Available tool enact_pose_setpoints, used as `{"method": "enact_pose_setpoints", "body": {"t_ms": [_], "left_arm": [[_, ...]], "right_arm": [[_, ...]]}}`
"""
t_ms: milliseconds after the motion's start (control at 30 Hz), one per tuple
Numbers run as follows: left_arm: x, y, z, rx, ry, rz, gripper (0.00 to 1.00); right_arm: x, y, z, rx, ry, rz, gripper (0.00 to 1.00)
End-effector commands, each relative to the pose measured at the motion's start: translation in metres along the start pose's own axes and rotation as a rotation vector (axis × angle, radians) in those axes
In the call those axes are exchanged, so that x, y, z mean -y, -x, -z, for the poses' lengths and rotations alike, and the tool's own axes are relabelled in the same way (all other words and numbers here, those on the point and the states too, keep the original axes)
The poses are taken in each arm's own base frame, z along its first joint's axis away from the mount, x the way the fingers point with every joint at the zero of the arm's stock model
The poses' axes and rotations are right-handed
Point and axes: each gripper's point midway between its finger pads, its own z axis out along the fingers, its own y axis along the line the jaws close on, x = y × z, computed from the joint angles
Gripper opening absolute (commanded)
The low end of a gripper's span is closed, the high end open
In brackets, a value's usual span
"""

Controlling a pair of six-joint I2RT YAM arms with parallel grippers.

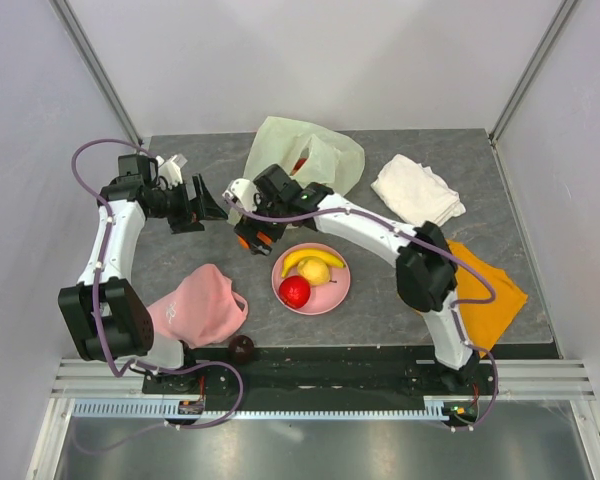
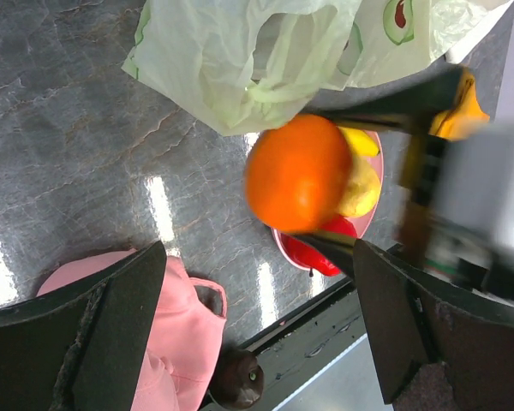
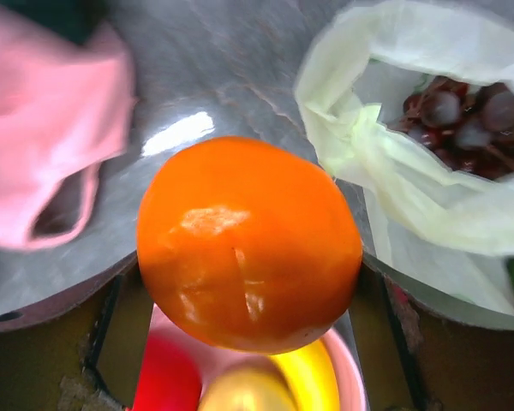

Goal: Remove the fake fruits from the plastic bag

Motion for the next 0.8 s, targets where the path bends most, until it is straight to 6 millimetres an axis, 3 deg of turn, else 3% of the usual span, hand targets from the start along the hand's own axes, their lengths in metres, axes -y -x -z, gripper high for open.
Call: {"method": "enact_pose_setpoints", "body": {"t_ms": [0,33,67,100,133,167,200,233,267,300,367,400,533,767], "left_arm": [[0.006,0.008,0.001,0.022,-0.043,-0.026,0.97],[0.007,0.008,0.001,0.023,-0.046,-0.027,0.96],[0.007,0.008,0.001,0.021,-0.049,-0.025,0.96],[0.007,0.008,0.001,0.022,-0.049,-0.026,0.96],[0.007,0.009,0.001,0.021,-0.052,-0.025,0.96],[0.007,0.009,0.000,0.021,-0.053,-0.025,0.96],[0.007,0.009,0.000,0.020,-0.054,-0.023,0.96],[0.007,0.009,-0.001,0.016,-0.057,-0.023,0.96],[0.008,0.009,-0.001,0.016,-0.060,-0.021,0.96],[0.007,0.010,-0.001,0.016,-0.059,-0.019,0.96],[0.008,0.011,-0.002,0.015,-0.066,-0.020,0.96],[0.008,0.012,-0.002,0.014,-0.066,-0.019,0.96],[0.008,0.014,-0.003,0.014,-0.069,-0.017,0.96],[0.009,0.013,-0.002,0.016,-0.068,-0.021,0.96]], "right_arm": [[-0.027,0.025,0.077,0.070,0.085,0.114,0.57],[-0.032,0.022,0.085,0.070,0.100,0.137,0.57],[-0.035,0.003,0.088,0.035,0.116,0.164,0.57],[-0.038,0.006,0.112,0.068,0.112,0.196,0.57],[-0.040,0.000,0.120,0.068,0.117,0.217,0.57],[-0.043,-0.027,0.121,0.020,0.129,0.241,0.57],[-0.043,-0.029,0.142,0.043,0.104,0.256,0.57],[-0.041,-0.040,0.148,0.029,0.094,0.255,0.58],[-0.041,-0.070,0.148,-0.032,0.099,0.231,0.58],[-0.035,-0.078,0.161,-0.033,0.078,0.210,0.58],[-0.033,-0.111,0.166,-0.110,0.081,0.166,0.58],[-0.026,-0.117,0.173,-0.119,0.049,0.154,0.57],[-0.018,-0.155,0.169,-0.210,0.014,0.140,0.57],[0.010,-0.187,0.145,-0.326,-0.038,0.080,0.56]]}}
